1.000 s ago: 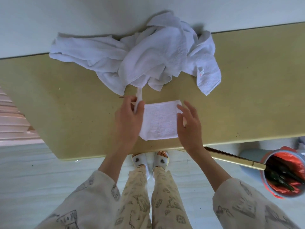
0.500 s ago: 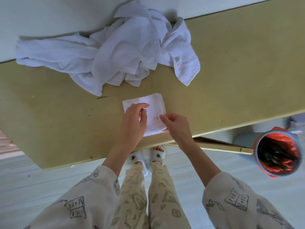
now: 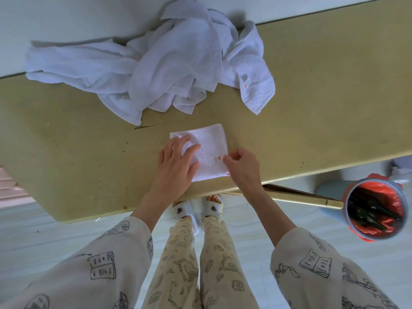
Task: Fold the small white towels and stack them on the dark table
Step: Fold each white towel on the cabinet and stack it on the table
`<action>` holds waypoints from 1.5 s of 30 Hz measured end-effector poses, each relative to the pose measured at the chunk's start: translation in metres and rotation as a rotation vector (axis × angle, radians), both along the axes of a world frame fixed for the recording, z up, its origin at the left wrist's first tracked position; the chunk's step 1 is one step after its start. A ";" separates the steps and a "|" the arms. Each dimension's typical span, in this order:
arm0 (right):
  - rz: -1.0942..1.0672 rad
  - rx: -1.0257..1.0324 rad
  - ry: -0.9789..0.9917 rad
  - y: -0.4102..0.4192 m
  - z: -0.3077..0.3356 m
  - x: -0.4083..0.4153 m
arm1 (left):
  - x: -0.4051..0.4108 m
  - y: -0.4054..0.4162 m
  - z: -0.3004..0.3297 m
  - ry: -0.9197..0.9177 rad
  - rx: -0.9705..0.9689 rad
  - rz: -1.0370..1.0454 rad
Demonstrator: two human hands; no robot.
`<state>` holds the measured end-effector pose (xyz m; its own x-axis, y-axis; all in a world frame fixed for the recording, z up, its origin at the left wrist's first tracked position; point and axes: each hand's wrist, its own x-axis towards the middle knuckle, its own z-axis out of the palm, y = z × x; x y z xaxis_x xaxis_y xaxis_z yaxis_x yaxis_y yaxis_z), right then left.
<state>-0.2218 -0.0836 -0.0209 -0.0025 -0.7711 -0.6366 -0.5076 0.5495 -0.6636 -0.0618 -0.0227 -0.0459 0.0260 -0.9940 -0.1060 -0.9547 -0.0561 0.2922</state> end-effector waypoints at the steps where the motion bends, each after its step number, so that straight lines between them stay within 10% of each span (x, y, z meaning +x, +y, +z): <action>1: 0.012 -0.012 0.021 0.000 0.000 0.001 | 0.001 0.000 -0.001 -0.010 0.018 -0.017; 10: 0.098 -0.113 0.126 -0.008 -0.006 0.010 | 0.006 0.001 0.008 -0.140 0.067 -0.074; 18: -0.143 -0.203 0.045 0.003 0.005 0.003 | -0.017 0.014 0.033 0.081 0.191 0.300; 28: -0.038 0.266 -0.120 0.049 0.015 -0.009 | 0.016 -0.041 -0.002 -0.064 0.085 -0.242; 45: 0.035 0.383 -0.321 0.059 0.008 -0.021 | 0.024 -0.028 -0.016 -0.142 0.023 -0.269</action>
